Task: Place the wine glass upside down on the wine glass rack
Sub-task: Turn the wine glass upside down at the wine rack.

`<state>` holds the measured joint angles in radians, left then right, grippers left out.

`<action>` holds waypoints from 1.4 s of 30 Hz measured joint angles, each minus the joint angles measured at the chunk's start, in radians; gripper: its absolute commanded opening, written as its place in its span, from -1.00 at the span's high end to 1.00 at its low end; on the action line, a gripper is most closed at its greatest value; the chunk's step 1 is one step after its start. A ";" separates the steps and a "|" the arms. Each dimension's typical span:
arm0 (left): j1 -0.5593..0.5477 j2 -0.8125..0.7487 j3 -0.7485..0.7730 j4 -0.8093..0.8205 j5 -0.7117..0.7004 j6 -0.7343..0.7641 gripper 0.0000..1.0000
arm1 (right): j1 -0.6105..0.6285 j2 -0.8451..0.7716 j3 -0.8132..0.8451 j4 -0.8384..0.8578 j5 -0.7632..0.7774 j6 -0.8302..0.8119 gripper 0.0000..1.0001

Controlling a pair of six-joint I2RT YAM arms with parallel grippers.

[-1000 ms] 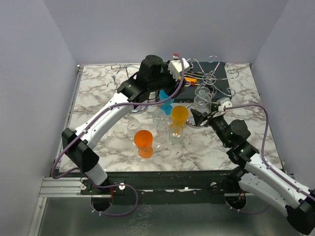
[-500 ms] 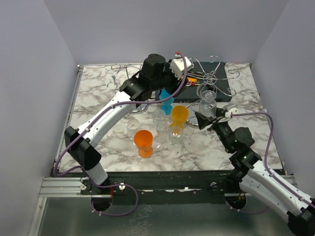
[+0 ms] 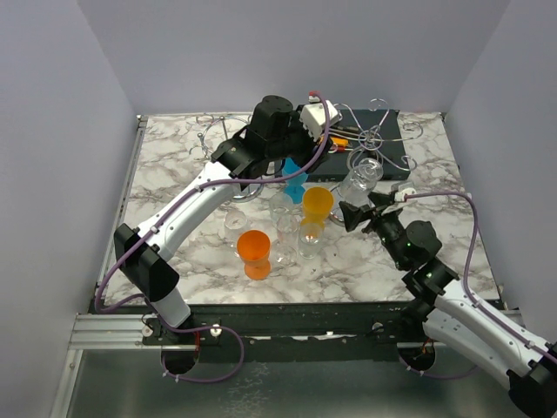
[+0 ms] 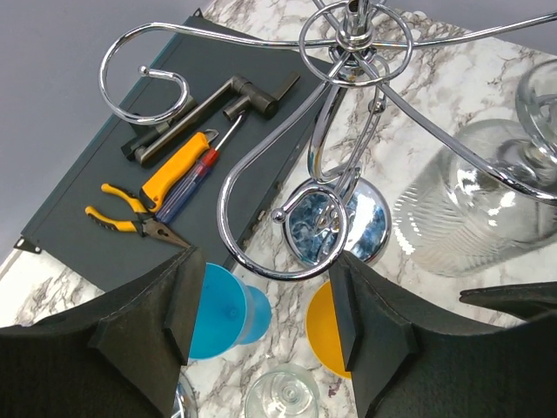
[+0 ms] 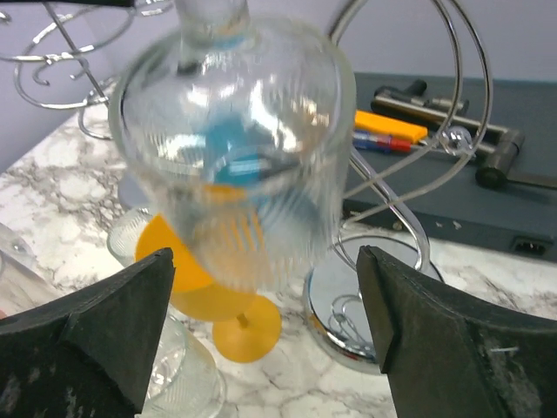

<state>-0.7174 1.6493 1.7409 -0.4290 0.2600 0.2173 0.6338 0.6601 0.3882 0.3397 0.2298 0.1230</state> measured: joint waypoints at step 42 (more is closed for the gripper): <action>-0.020 -0.095 -0.023 -0.025 -0.019 -0.028 -0.65 | -0.189 0.764 1.336 -0.735 0.040 0.032 -0.78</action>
<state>-0.7376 1.5539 1.7176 -0.4541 0.2409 0.1894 0.4450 1.4239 1.7241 -0.3958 0.2703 0.1555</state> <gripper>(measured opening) 0.825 0.899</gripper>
